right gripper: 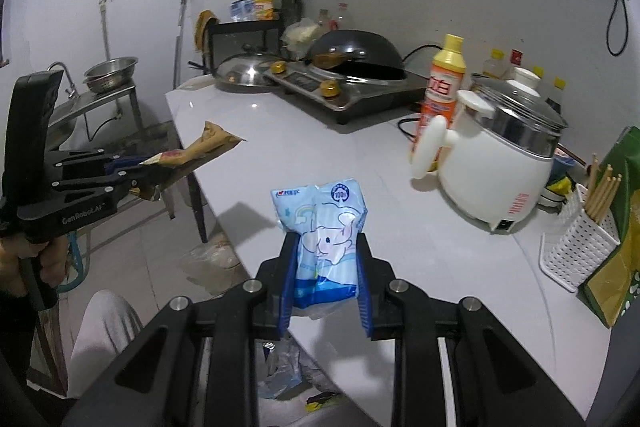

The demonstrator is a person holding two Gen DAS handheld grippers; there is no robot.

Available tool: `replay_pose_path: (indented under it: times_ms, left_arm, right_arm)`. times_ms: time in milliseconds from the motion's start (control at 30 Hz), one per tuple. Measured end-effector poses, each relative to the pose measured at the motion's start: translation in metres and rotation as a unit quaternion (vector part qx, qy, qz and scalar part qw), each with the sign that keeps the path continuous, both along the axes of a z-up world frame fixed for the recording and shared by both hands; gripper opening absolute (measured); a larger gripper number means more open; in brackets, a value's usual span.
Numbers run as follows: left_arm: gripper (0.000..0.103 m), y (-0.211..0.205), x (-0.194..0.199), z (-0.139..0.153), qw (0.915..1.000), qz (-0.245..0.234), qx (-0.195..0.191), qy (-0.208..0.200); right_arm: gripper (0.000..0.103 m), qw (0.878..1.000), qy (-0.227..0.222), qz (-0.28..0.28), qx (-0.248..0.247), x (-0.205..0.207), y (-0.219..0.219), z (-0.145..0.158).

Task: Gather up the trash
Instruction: 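Carry the tissue pack and snack wrapper down to the trash bin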

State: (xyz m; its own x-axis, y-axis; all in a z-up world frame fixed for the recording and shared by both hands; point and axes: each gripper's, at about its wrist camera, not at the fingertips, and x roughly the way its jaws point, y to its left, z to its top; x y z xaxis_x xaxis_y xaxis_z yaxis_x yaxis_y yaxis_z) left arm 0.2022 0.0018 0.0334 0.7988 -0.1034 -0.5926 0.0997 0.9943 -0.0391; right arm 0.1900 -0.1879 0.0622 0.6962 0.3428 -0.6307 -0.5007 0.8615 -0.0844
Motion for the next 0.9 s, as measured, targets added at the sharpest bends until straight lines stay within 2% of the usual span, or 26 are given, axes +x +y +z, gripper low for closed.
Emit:
replay_pose_path:
  times_ms: [367,900]
  left_arm:
    - [0.013,0.027,-0.044,-0.016,0.9998,0.019,-0.010,-0.002]
    - [0.013,0.067,-0.095,-0.077,0.9973,0.056,-0.033,0.034]
  right_arm:
    - [0.024,0.999,0.007,0.033,-0.023,-0.024,0.043,-0.013]
    - [0.024,0.994,0.041,0.087,-0.047,-0.052,0.104,-0.066]
